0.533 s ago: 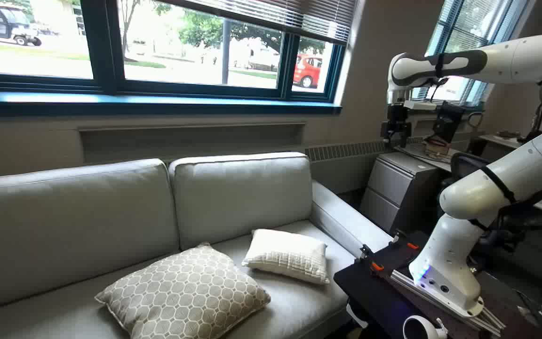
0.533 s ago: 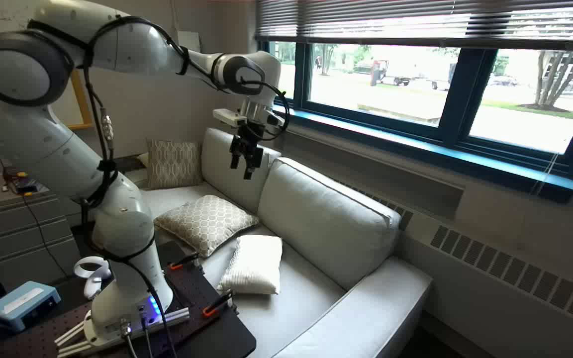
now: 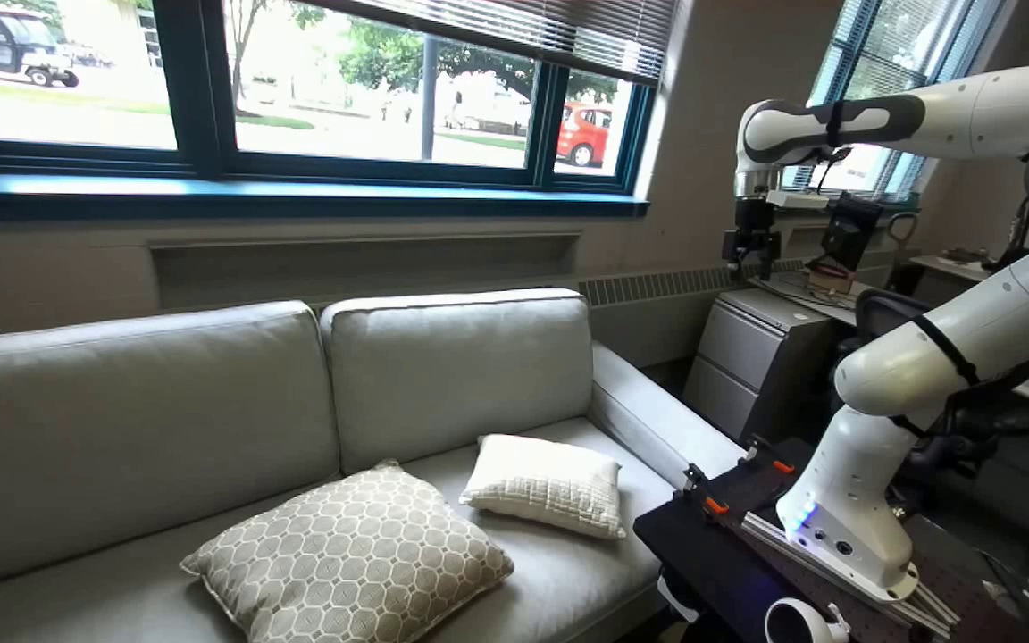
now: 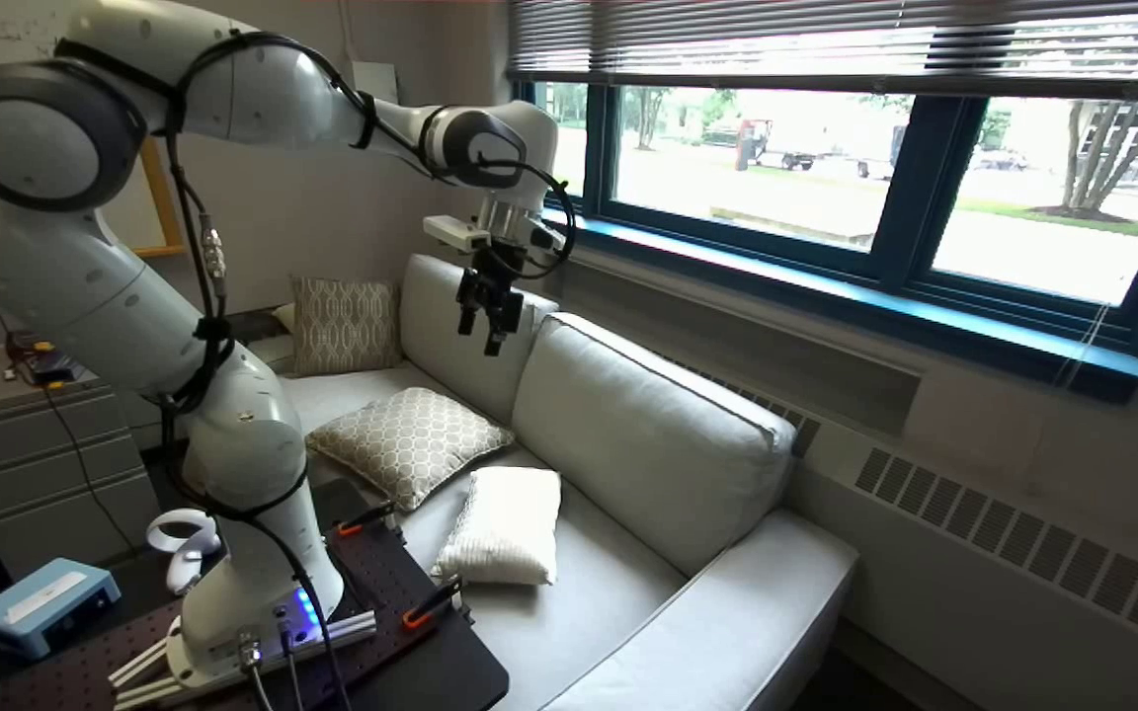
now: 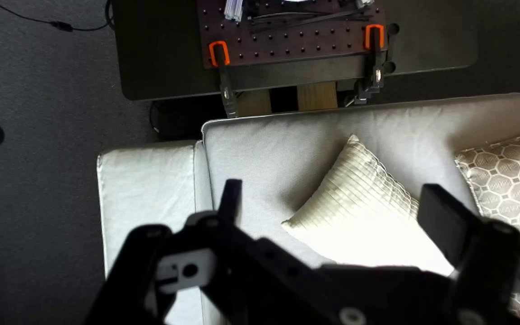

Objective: Place the small pillow against the right armrest, move the pillow in the middle of the couch to the right side of the couch

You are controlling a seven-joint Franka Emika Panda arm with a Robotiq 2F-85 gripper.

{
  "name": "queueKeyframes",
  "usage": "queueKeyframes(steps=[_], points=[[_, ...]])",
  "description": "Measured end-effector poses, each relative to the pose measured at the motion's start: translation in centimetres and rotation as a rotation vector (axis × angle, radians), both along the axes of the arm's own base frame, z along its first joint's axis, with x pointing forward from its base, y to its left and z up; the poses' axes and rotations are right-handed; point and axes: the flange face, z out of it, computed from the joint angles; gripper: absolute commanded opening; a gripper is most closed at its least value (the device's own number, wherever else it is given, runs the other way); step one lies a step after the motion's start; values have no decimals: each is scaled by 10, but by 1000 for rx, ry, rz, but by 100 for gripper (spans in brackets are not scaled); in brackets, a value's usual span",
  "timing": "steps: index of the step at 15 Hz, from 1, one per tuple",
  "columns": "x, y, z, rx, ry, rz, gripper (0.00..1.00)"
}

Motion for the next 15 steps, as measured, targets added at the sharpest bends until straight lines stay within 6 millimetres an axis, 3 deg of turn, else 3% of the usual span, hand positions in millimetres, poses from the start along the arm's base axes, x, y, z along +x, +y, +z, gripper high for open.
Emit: queueKeyframes(steps=[5,8,11,15], points=[[6,0,-2,-5,-21,-11,100],[27,1,-11,12,-91,-35,100],[62,3,-34,61,-174,-103,100],[114,1,-87,170,-222,-222,100]])
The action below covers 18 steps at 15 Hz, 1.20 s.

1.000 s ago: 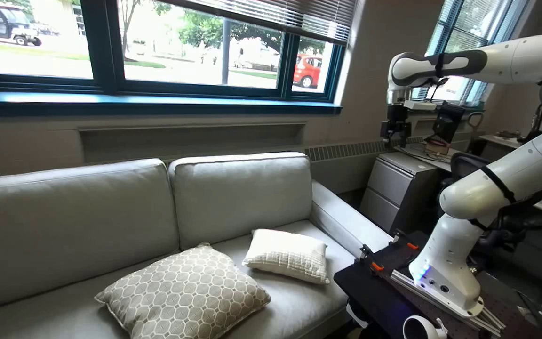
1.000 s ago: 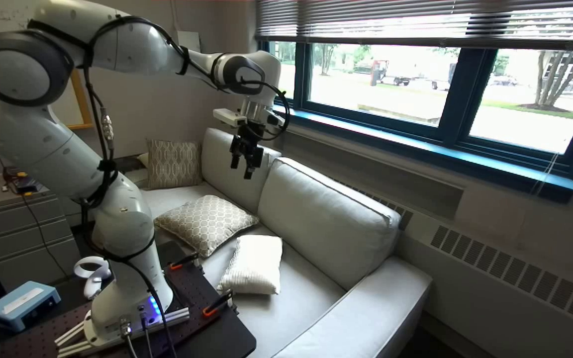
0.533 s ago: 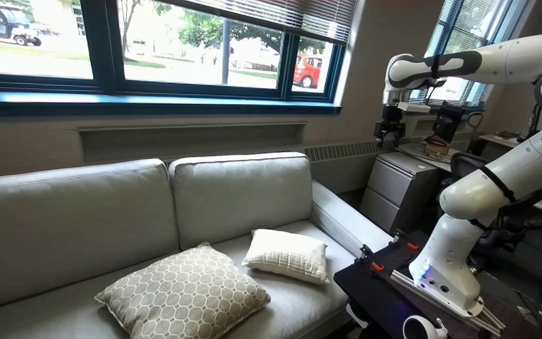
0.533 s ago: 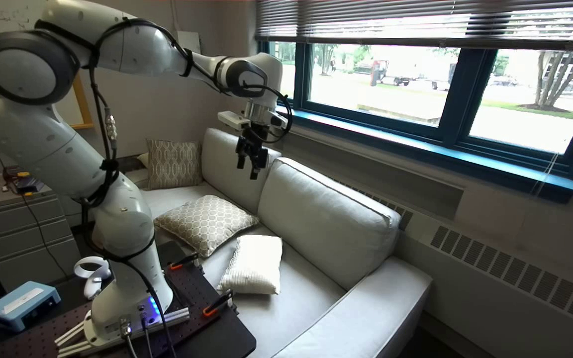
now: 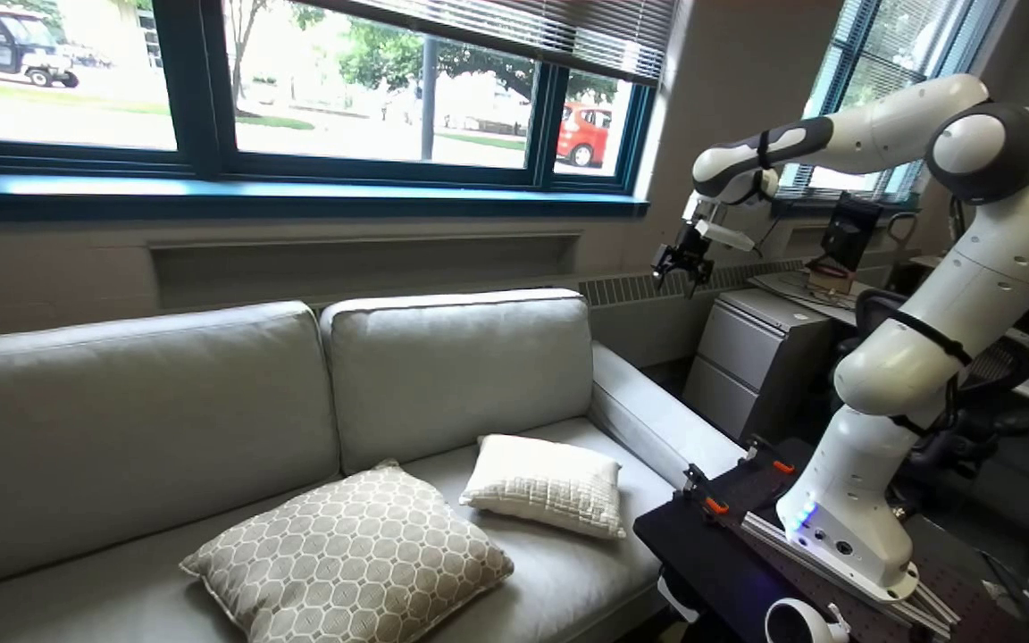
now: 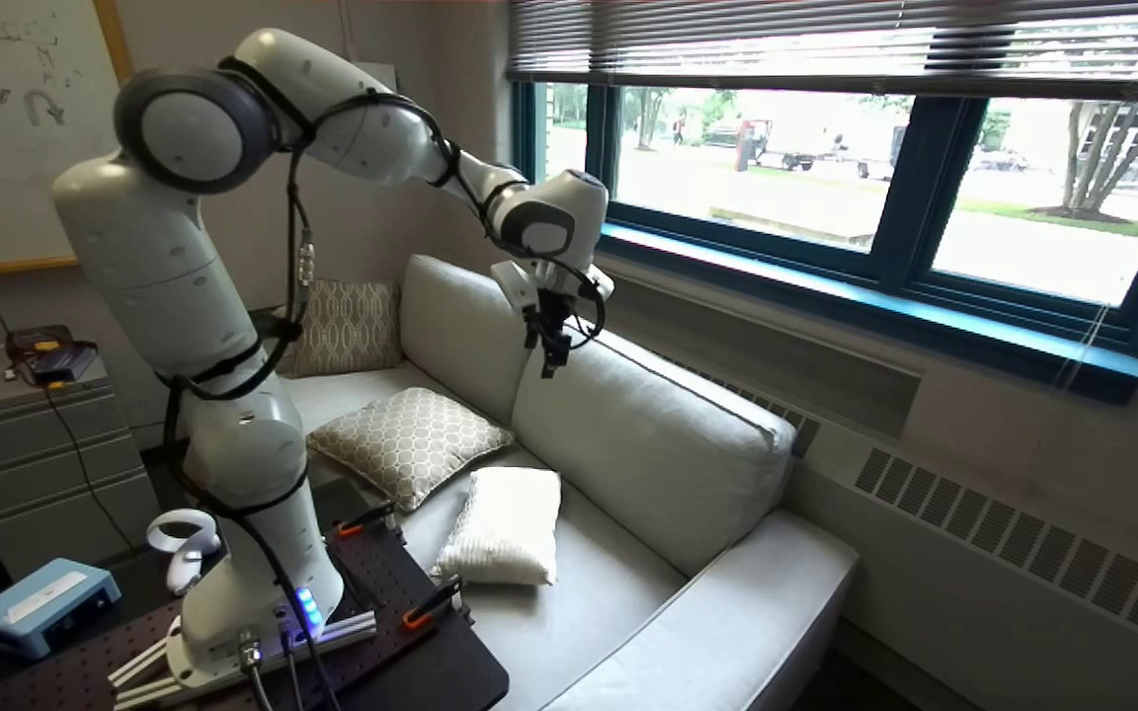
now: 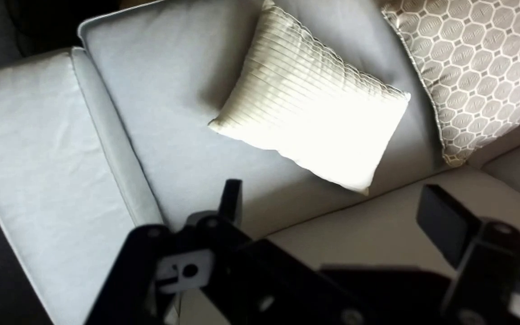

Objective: Place the small pillow against the right armrest, move the pillow in the middle of the couch to the right side of the couch

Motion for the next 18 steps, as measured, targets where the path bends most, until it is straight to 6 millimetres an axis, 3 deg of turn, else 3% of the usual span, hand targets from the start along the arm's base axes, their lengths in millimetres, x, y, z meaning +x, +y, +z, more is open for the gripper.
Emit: queueKeyframes(steps=[6,10,13,15,18], points=[[68,6,-89,123,48,-121,100],[106,26,-140,148,107,-110,100],[122,42,-180,154,190,-90,100],[127,44,-189,153,222,-89,100],[130,43,-187,153,223,-89,100]])
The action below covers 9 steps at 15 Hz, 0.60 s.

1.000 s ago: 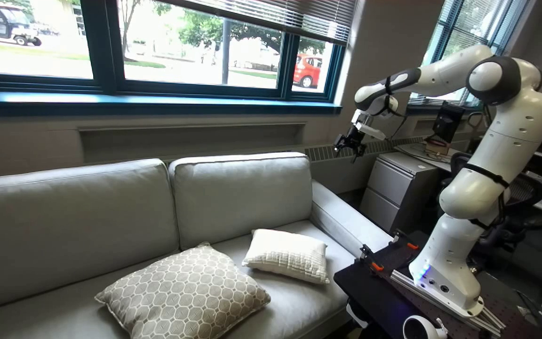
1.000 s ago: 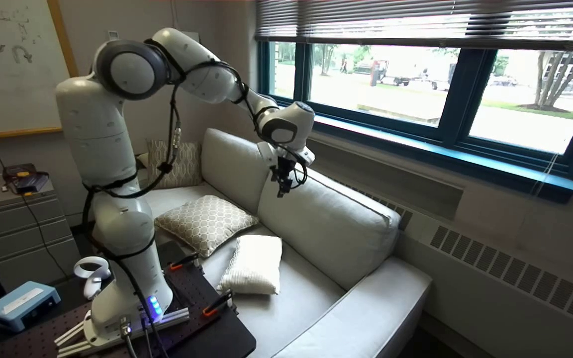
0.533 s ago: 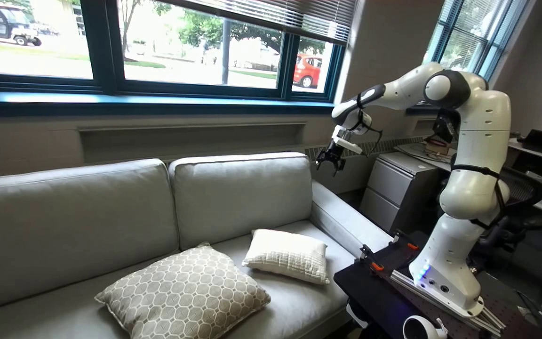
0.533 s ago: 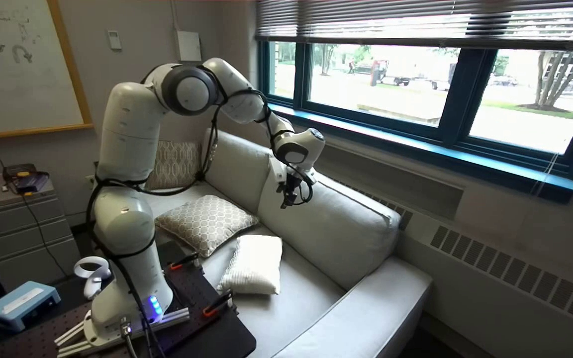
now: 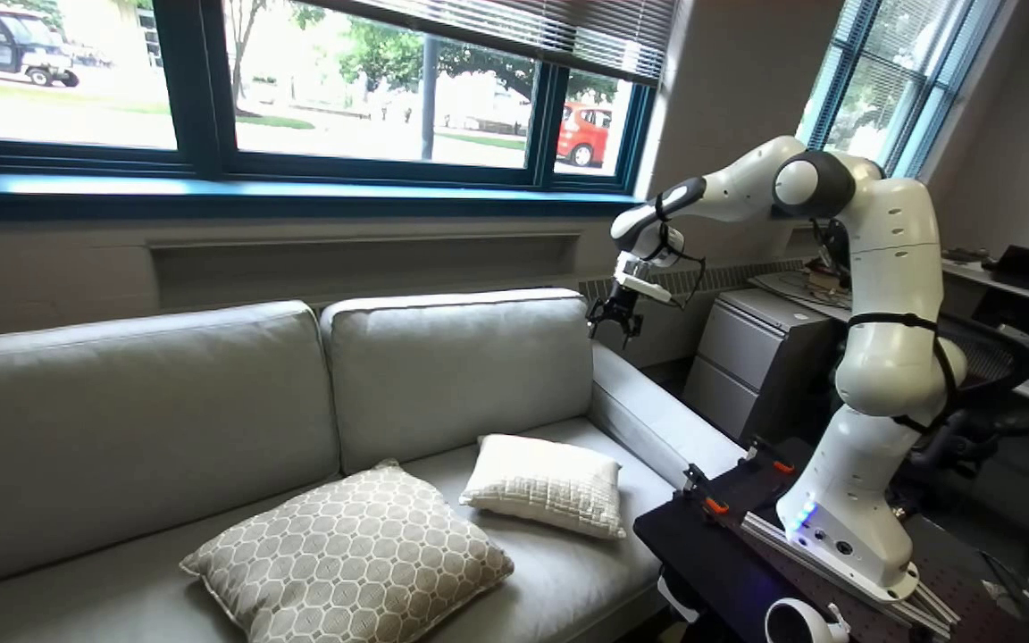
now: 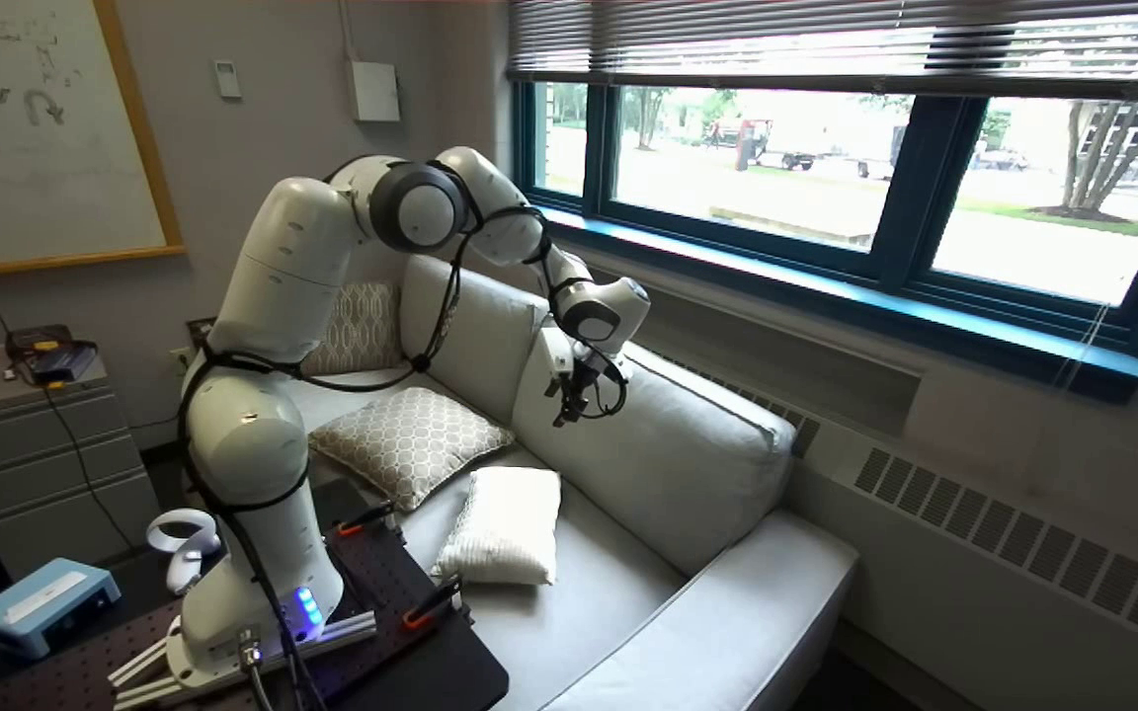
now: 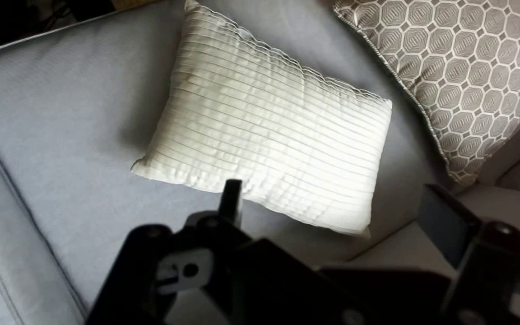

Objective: Place the small pillow against the right armrest, move the pillow in the middle of the couch to the right side of the couch

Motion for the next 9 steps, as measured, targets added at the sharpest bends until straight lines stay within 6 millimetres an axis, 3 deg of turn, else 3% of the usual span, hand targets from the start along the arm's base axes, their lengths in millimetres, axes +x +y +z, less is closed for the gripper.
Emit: queueKeyframes(steps=[5,7,9], points=[[3,2,-3,-27,-18,23,100],[12,8,-18,-42,-22,49,100],[26,16,-49,-46,-12,76,100]])
